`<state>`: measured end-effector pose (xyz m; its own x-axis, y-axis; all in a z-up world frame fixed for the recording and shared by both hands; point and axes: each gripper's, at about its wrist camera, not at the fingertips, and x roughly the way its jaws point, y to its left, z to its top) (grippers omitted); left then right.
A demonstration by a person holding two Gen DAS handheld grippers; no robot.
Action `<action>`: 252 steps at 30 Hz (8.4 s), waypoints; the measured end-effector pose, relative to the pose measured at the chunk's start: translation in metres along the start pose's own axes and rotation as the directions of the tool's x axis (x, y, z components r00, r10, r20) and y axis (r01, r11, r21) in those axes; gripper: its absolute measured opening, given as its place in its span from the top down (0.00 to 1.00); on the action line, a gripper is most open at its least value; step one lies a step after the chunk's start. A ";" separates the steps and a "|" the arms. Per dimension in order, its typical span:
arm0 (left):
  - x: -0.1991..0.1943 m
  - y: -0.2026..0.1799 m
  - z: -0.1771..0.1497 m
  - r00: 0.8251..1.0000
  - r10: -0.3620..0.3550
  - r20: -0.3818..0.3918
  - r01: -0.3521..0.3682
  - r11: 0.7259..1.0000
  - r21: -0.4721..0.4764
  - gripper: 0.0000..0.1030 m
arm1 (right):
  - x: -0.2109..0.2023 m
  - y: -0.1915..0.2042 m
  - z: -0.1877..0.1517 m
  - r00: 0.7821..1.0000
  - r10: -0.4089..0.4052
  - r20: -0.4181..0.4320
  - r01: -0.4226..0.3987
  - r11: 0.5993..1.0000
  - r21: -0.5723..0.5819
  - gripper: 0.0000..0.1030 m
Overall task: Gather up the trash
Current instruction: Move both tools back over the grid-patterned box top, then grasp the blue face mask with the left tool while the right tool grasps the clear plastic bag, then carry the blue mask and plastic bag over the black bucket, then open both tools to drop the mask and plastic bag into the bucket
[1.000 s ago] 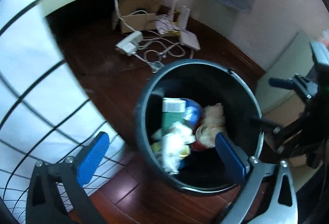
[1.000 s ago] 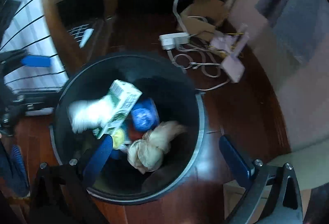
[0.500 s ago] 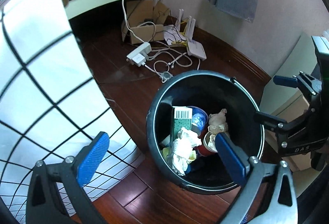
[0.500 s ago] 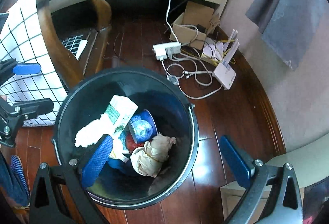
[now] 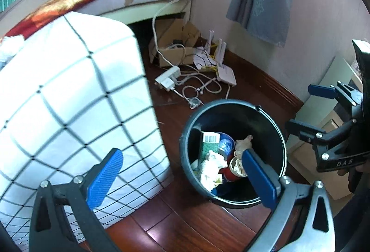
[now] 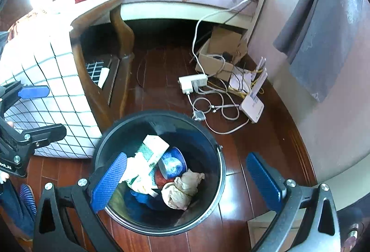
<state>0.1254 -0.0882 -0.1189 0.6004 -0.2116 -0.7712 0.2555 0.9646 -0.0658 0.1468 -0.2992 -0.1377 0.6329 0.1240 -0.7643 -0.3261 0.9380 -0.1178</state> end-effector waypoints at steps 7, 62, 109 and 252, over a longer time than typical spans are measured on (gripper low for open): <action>-0.036 0.024 0.003 0.997 0.042 0.060 -0.040 0.999 -0.030 0.00 | -0.027 0.025 0.021 0.997 0.022 0.074 -0.020 0.999 -0.036 0.00; -0.065 0.419 0.082 0.905 0.418 0.074 -0.369 0.860 -0.353 0.09 | 0.148 0.383 0.393 0.891 0.453 0.029 -0.399 0.812 -0.425 0.31; -0.137 0.274 0.057 0.935 0.288 0.208 -0.229 0.935 -0.270 0.65 | -0.024 0.241 0.273 0.884 0.412 0.221 -0.367 0.904 -0.219 0.51; 0.074 -0.013 -0.025 0.992 -0.037 -0.118 0.038 0.999 -0.001 0.00 | 0.060 -0.024 -0.061 0.991 -0.025 -0.131 0.043 0.989 0.141 0.00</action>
<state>0.1476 -0.1124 -0.1908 0.4966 -0.2275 -0.8376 0.2774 0.9560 -0.0952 0.1500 -0.3335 -0.2197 0.5429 0.0570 -0.8378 -0.1960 0.9787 -0.0604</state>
